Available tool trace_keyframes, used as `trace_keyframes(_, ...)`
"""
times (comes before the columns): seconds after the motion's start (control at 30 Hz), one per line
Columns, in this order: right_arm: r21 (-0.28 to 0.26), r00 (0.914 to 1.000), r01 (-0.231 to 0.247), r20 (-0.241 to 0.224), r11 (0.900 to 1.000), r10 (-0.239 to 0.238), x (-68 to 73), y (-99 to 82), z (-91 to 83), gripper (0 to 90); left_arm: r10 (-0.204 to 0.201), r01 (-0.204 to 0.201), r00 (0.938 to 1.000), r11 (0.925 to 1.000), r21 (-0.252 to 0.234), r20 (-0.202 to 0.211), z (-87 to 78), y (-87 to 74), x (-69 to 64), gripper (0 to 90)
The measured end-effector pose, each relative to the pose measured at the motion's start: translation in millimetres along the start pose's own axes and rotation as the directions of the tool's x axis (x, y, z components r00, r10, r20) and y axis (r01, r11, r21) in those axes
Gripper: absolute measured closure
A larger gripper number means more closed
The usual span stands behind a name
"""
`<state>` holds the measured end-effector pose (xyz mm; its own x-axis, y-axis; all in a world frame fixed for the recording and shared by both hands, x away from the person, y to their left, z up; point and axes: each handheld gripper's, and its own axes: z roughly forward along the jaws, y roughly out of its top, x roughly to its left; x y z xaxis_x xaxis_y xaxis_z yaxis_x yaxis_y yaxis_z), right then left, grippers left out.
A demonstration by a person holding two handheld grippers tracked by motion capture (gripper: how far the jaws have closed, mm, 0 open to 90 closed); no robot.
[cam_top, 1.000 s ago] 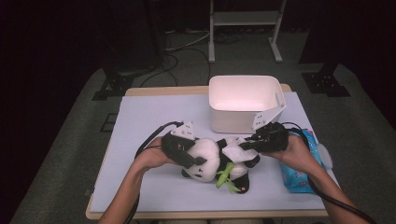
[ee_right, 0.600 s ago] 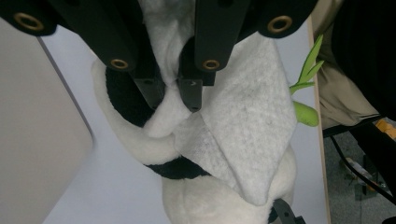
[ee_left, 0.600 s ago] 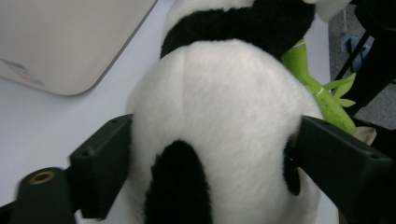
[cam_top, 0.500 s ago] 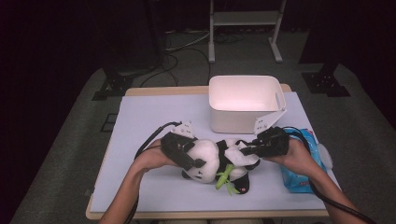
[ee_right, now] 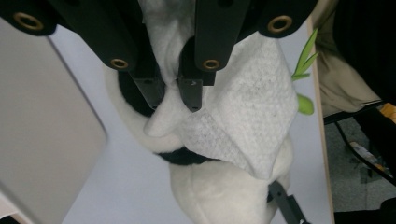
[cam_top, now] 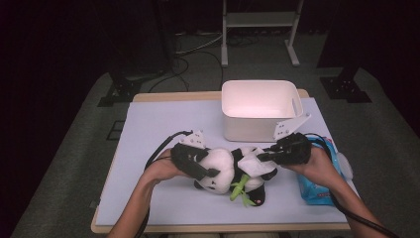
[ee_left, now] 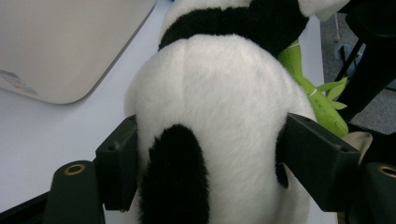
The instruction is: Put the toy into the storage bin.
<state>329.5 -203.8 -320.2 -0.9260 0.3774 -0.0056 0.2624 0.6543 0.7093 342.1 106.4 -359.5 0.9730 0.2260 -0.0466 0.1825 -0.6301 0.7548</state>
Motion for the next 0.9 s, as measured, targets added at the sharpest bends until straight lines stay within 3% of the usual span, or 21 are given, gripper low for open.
trace_keyframes(0.23, 0.005, 0.9997, 0.001, 0.024, 1.0000, -0.001, -5.2, 12.2, 7.7, 82.6, 0.009, -0.009, 0.9999, 0.9998, -0.016, 0.008, 2.4, 0.4, -1.0, 26.2)
trace_keyframes(0.43, 0.023, 0.9997, -0.016, 0.018, 0.9996, 0.015, -3.0, -3.2, 0.8, 82.6, 0.011, -0.011, 0.9999, 0.9998, -0.017, 0.010, 3.0, -1.0, 1.7, 26.2)
trace_keyframes(0.67, 0.024, 0.9966, -0.076, 0.032, 0.9968, 0.075, -1.4, -28.0, -16.1, 82.5, 0.021, -0.020, 0.9997, 0.9989, -0.041, 0.014, 3.1, 1.4, -0.3, 25.9)
trace_keyframes(0.9, 0.010, 0.9965, -0.071, 0.046, 0.9974, 0.071, -7.2, -20.9, -19.5, 82.6, 0.032, -0.031, 0.9993, 0.9980, -0.055, 0.019, 6.0, 2.4, -3.6, 26.0)
